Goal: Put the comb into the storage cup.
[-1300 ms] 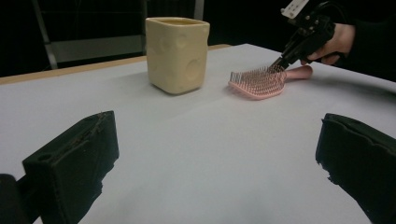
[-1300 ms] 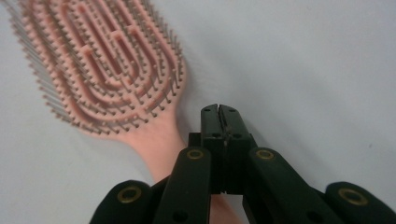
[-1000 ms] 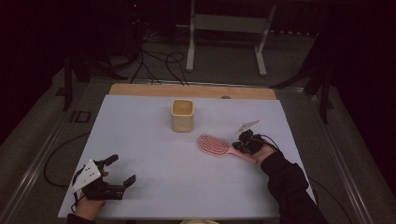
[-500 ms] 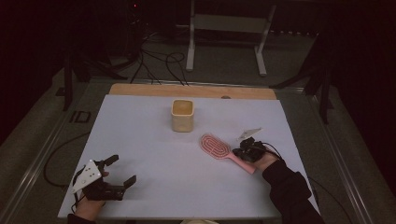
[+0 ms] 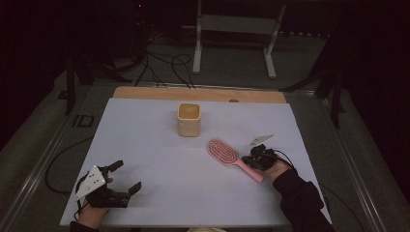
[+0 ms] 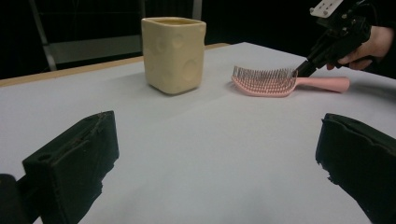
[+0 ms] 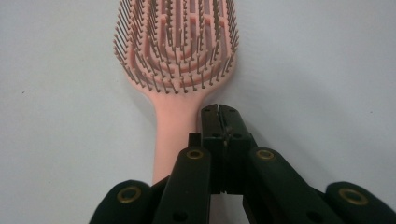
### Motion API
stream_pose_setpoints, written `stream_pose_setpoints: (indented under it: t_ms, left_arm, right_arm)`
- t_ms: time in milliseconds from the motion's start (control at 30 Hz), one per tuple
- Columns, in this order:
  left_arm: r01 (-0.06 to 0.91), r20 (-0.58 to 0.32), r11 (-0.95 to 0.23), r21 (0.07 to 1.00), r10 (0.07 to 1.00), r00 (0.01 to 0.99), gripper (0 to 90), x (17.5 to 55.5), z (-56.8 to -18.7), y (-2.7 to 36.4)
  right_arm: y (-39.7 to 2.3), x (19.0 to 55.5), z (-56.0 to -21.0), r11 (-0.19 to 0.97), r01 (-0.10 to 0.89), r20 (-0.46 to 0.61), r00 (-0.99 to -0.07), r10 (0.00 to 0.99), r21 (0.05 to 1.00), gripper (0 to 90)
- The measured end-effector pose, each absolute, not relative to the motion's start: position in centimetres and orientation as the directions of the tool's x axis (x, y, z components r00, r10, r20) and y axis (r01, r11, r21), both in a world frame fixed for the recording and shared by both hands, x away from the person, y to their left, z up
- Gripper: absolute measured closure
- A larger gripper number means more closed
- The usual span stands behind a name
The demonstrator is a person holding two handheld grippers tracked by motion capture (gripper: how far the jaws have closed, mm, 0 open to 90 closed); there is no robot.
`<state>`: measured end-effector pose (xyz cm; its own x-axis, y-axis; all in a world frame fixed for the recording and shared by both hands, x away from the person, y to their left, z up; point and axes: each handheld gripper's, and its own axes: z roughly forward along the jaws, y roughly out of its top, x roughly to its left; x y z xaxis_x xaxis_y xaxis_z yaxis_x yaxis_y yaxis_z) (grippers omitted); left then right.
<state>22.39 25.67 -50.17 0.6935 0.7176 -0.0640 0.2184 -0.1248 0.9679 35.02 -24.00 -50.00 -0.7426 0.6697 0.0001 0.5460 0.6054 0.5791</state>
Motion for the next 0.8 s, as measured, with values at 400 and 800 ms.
stream_pose_setpoints:
  t_ms: [400,800]
  left_arm:
    - [0.217,-0.064,-0.124,0.968,0.719,0.692,0.1,22.4,-50.2,25.7]
    - [0.222,-0.067,-0.123,0.967,0.719,0.692,0.1,22.4,-50.2,25.7]
  right_arm:
    - [-25.3,34.7,-48.4,0.584,0.549,-0.020,-0.718,0.696,0.597,89.9]
    - [-26.0,33.3,-45.8,0.592,0.526,-0.052,-0.720,0.692,0.611,89.8]
